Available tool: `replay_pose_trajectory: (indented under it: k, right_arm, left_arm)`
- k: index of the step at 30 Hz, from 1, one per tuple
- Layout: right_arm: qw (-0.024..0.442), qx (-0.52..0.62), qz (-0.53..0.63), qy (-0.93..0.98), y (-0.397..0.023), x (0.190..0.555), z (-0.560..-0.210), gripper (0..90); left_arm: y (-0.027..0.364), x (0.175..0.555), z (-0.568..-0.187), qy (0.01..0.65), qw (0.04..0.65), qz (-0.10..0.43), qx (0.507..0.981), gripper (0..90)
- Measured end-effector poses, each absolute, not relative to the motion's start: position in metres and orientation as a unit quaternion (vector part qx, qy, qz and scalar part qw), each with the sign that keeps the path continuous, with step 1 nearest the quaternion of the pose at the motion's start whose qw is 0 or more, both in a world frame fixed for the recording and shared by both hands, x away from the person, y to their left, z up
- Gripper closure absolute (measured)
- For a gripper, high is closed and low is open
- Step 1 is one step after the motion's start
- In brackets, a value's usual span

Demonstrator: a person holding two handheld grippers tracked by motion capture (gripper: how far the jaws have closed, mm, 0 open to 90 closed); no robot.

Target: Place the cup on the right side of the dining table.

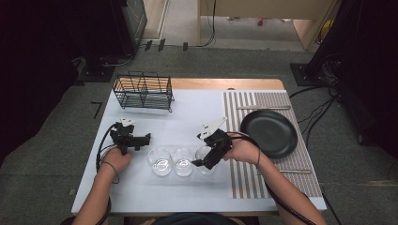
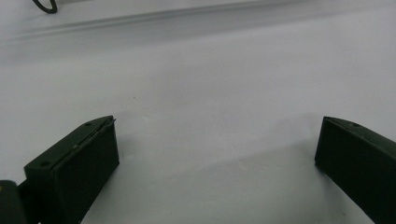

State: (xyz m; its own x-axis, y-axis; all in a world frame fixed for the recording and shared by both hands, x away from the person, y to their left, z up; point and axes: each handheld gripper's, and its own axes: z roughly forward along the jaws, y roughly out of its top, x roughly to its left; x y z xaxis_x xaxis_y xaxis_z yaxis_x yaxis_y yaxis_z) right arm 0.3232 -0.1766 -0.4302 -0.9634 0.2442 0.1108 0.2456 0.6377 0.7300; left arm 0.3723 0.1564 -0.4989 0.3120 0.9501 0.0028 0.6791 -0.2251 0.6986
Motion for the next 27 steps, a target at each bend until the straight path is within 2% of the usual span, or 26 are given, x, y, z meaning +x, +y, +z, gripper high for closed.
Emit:
replay_pose_trajectory:
  k: [27]
  right_arm:
    - [0.014, -0.101, -0.381, -0.919, -0.1752, 0.3195, -0.4401, 0.0]
  left_arm:
    - [0.1565, 0.3723, -0.4989, 0.543, 0.305, 0.222, 0.751, 0.0]
